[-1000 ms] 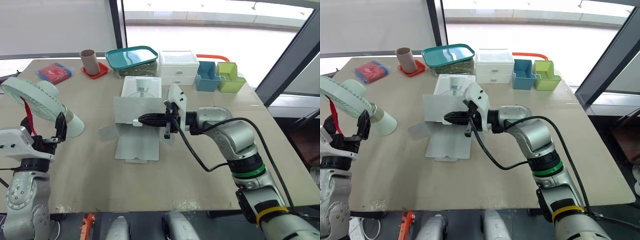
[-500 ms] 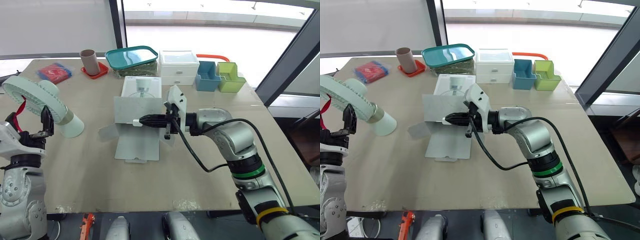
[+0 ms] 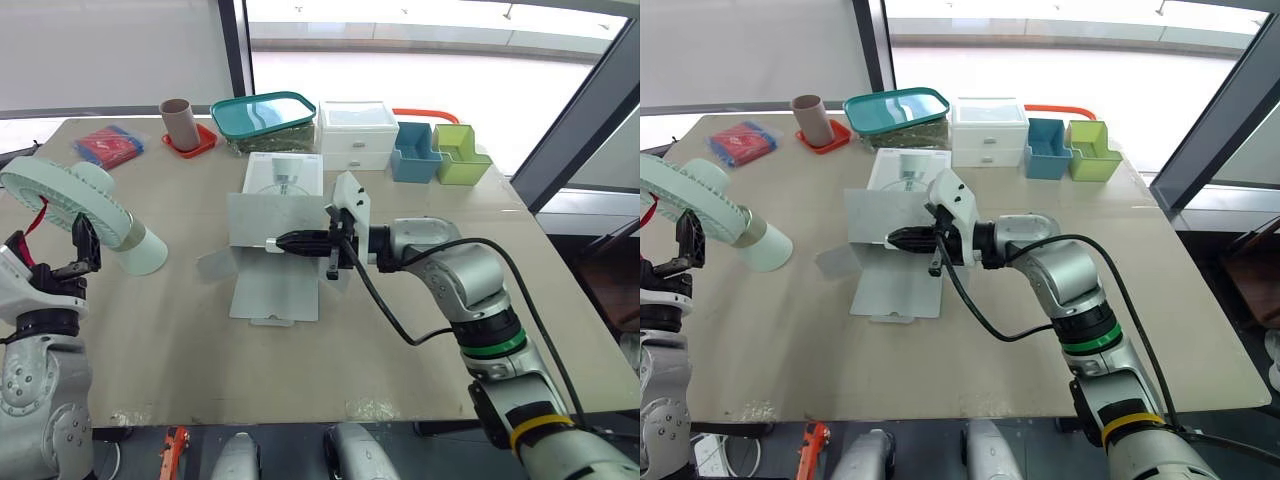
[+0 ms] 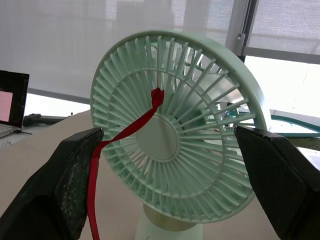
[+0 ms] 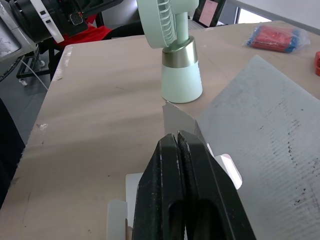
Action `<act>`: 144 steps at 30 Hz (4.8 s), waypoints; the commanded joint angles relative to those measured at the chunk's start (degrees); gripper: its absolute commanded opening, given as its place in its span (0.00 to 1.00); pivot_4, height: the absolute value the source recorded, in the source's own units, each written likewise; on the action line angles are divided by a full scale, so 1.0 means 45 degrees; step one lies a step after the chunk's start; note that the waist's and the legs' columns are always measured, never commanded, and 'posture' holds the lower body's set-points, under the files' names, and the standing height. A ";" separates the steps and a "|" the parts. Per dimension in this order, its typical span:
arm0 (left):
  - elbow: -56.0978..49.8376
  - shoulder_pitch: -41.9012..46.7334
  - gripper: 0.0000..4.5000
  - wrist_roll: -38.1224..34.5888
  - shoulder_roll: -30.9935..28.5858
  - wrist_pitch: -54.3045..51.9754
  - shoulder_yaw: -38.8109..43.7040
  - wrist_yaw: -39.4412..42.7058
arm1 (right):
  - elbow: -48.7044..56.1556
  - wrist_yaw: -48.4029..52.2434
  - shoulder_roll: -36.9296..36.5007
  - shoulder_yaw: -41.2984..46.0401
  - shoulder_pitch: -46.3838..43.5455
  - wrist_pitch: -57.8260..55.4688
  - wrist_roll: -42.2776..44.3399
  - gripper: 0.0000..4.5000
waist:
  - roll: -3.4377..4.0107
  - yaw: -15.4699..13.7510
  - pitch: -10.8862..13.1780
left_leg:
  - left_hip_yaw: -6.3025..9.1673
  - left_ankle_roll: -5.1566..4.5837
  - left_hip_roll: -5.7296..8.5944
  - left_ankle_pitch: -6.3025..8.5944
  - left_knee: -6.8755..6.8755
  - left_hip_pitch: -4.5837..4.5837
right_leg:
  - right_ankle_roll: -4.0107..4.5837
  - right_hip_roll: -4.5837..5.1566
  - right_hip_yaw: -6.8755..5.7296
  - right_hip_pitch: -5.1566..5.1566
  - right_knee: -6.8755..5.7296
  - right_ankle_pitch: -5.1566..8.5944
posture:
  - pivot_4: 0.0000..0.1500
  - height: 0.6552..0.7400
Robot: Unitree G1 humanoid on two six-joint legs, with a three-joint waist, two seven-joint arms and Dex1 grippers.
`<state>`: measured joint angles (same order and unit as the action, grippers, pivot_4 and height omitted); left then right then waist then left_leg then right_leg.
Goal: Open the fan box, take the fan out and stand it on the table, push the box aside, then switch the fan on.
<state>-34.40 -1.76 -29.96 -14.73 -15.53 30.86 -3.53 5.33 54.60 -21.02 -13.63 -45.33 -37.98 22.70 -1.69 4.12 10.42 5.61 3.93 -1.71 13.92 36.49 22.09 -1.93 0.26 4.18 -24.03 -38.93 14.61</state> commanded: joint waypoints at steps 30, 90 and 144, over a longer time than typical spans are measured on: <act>-0.0244 0.0867 0.99 -0.0279 -0.0264 0.0126 0.0215 0.0023 | 0.0340 0.0013 0.0031 0.0065 -0.0102 0.0168 -0.0064 0.00 | 0.0000 -0.0002 0.0000 | 0.0001 0.0001 0.0001 0.0000 0.0000 0.0001 | 0.0000 0.0000 -0.0001 0.0000 0.0001 0.0000 | 1.00 1.00; -0.0066 0.4737 0.99 -0.0972 -0.1686 -0.0632 0.0368 -0.1085 | 0.0245 -0.0169 0.0271 -0.0068 -0.0050 0.0443 -0.0320 0.00 | -0.0005 -0.0005 0.0002 | 0.0010 0.0011 0.0005 -0.0006 0.0000 0.0010 | -0.0009 0.0002 -0.0006 0.0000 0.0005 -0.0005 | 1.00 1.00; 0.3603 -0.0503 1.00 -0.1739 -0.4991 0.0053 -0.3263 1.1945 | 0.6517 -0.4698 -0.2163 0.3172 0.3640 -0.5015 0.1606 0.92 | -0.0003 0.0000 0.0022 | -0.0010 0.0022 0.0000 0.0005 -0.0018 0.0026 | -0.0062 -0.0001 0.0006 -0.0015 0.0049 0.0045 | 1.00 1.00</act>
<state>-19.64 -4.93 -38.61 -35.88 -16.86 15.53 47.86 33.68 36.53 -31.18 1.82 -29.42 -60.84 31.59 -1.71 4.12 10.52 5.56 4.03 -1.73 13.94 36.41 22.20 -2.33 0.24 4.20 -24.10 -38.71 14.89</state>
